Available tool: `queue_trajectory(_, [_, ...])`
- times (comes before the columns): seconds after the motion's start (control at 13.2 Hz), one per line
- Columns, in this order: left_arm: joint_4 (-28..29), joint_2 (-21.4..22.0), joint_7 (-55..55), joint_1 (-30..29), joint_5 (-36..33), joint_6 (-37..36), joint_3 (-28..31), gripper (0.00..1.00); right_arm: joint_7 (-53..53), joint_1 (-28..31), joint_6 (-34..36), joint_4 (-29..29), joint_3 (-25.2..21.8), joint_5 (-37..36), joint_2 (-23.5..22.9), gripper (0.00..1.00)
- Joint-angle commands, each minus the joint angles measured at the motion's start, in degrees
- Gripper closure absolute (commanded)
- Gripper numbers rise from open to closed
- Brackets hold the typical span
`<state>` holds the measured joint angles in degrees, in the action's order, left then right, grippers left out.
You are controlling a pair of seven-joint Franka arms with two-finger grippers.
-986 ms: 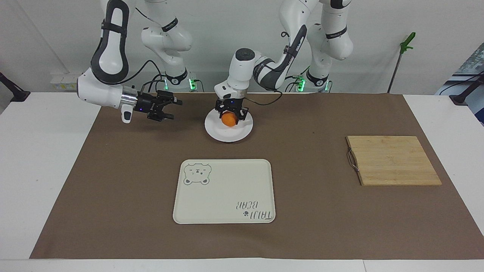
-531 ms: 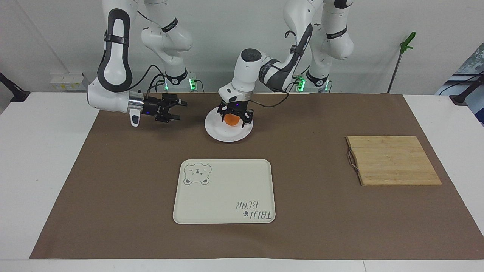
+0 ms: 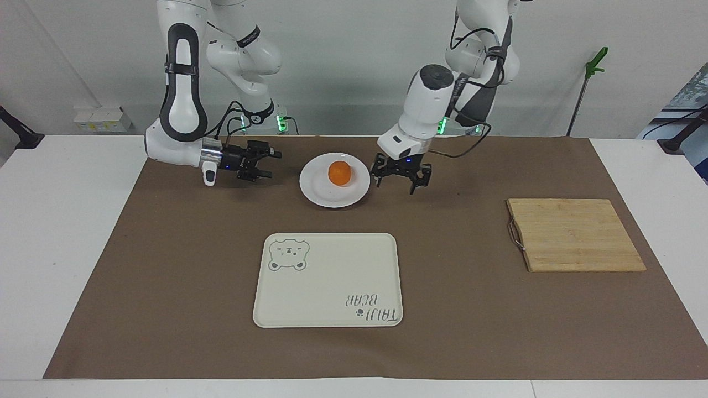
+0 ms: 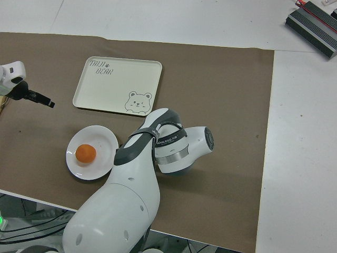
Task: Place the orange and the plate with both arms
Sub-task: 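Release the orange onto the plate while the right gripper approaches the plate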
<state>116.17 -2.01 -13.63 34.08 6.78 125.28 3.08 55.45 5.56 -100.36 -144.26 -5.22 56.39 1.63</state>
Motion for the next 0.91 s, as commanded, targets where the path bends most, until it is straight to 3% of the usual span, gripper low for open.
queue_trajectory(0.0, [-0.5, 2.5, 10.4, -8.8, -1.1, -4.7, -0.4, 0.00, 2.8, -2.8, -3.6, -2.9, 0.2, 4.1, 0.7, 0.00])
queue_trajectory(0.53, [-19.6, 1.0, 30.0, -25.6, -3.3, -24.5, -0.4, 0.00, 4.4, -6.7, -7.5, -6.1, 0.2, 8.0, 0.6, 0.00])
queue_trajectory(0.83, [-30.1, -0.5, 31.7, -27.9, -4.3, -34.8, -0.4, 0.00, 4.5, -7.4, -8.0, -7.2, 0.2, 8.4, 1.0, 0.00])
